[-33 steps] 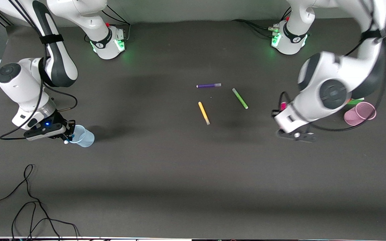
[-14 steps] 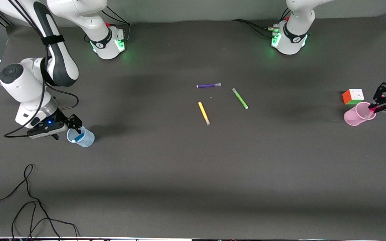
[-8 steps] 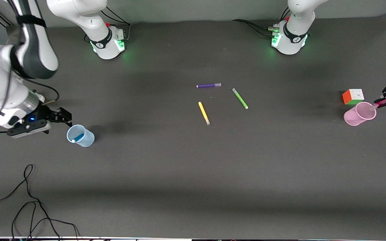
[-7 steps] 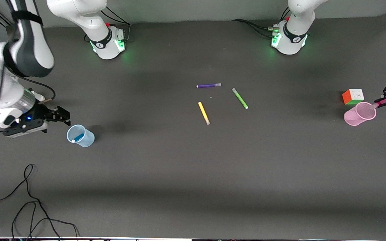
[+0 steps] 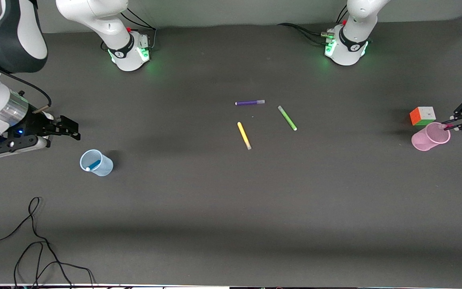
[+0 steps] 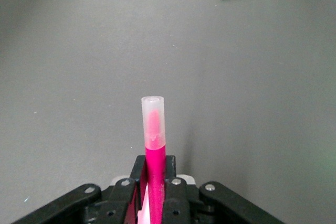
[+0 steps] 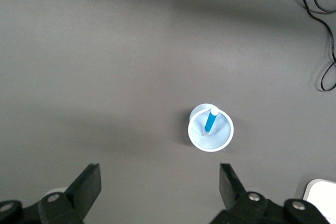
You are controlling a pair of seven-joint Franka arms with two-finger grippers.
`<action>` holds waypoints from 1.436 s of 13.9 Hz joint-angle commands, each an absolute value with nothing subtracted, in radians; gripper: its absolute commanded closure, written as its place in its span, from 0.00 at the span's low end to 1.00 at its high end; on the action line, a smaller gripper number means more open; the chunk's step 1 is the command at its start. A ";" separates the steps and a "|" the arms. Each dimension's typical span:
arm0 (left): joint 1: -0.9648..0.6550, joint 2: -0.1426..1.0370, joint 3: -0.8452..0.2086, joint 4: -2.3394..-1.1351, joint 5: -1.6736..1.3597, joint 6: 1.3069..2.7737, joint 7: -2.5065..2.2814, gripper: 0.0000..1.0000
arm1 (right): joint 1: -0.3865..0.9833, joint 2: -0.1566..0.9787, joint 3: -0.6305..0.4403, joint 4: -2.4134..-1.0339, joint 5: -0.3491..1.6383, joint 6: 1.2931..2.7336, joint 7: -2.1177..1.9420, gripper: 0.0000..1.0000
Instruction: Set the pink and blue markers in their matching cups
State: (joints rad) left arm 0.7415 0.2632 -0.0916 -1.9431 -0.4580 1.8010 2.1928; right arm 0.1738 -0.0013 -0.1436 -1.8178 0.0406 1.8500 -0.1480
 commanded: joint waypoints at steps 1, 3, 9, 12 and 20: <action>0.785 0.331 -0.103 -1.936 -0.523 1.807 2.339 1.00 | 0.176 -0.011 -0.117 -1.747 0.043 1.746 -0.039 0.00; 0.808 0.374 -0.103 -1.931 -0.567 1.798 2.422 1.00 | 0.173 -0.026 -0.095 -1.723 0.041 1.718 -0.009 0.00; 0.851 0.440 -0.103 -1.913 -0.617 1.755 2.528 1.00 | 0.097 -0.077 0.000 -1.733 0.028 1.712 -0.006 0.00; 0.859 0.457 -0.103 -1.895 -0.617 1.743 2.537 1.00 | 0.100 -0.066 0.003 -1.738 0.011 1.727 -0.006 0.00; 0.859 0.497 -0.101 -1.845 -0.620 1.706 2.526 0.23 | 0.104 -0.063 0.002 -1.763 0.011 1.740 -0.008 0.00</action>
State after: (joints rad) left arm 0.8464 0.4728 -0.0965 -1.8742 -0.6033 1.7344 2.5135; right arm 0.1090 -0.0609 -0.0073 -1.7571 0.0231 1.7367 -0.0275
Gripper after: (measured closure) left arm 0.590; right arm 0.000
